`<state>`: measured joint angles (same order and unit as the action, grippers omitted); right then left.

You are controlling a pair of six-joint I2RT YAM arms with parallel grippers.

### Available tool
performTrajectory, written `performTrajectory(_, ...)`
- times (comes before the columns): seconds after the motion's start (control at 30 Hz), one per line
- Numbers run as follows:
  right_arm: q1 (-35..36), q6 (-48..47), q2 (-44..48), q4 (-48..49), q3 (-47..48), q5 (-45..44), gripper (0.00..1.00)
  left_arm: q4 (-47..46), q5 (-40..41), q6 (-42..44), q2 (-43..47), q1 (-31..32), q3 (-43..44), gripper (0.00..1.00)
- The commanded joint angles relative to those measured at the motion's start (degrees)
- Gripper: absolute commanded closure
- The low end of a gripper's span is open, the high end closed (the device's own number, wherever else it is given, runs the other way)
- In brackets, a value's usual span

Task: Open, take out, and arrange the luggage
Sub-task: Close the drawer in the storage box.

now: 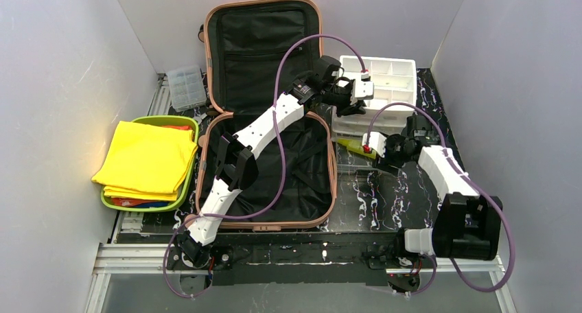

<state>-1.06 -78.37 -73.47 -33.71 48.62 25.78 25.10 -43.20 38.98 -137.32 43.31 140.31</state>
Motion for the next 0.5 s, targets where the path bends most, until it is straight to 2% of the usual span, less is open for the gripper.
performTrajectory(0.0,-0.2,-4.1,-5.7,-7.1,3.9,8.4,0.31,9.8,-4.5,-4.6,-0.2,-0.5,-1.9,1.00)
performTrajectory(0.1,0.2,-4.9,-9.2,-9.7,6.4,12.0,0.35,9.8,-5.1,-5.3,-0.1,-0.3,-2.1,1.00)
performTrajectory(0.23,1.0,-5.5,-11.0,-9.7,5.7,10.0,0.40,9.8,-5.1,-6.1,0.1,0.3,-2.7,1.00)
performTrajectory(0.3,0.9,-5.6,-10.9,-9.3,4.9,9.4,0.47,9.8,-4.8,-6.4,0.2,0.6,-3.2,1.00)
performTrajectory(0.4,1.0,-5.6,-9.6,-9.7,4.2,8.2,0.64,9.8,-5.0,-8.2,0.2,1.0,-3.6,1.00)
performTrajectory(0.47,1.0,-5.8,-8.5,-11.3,4.1,7.3,0.70,9.8,-5.2,-9.9,0.0,1.4,-3.7,1.00)
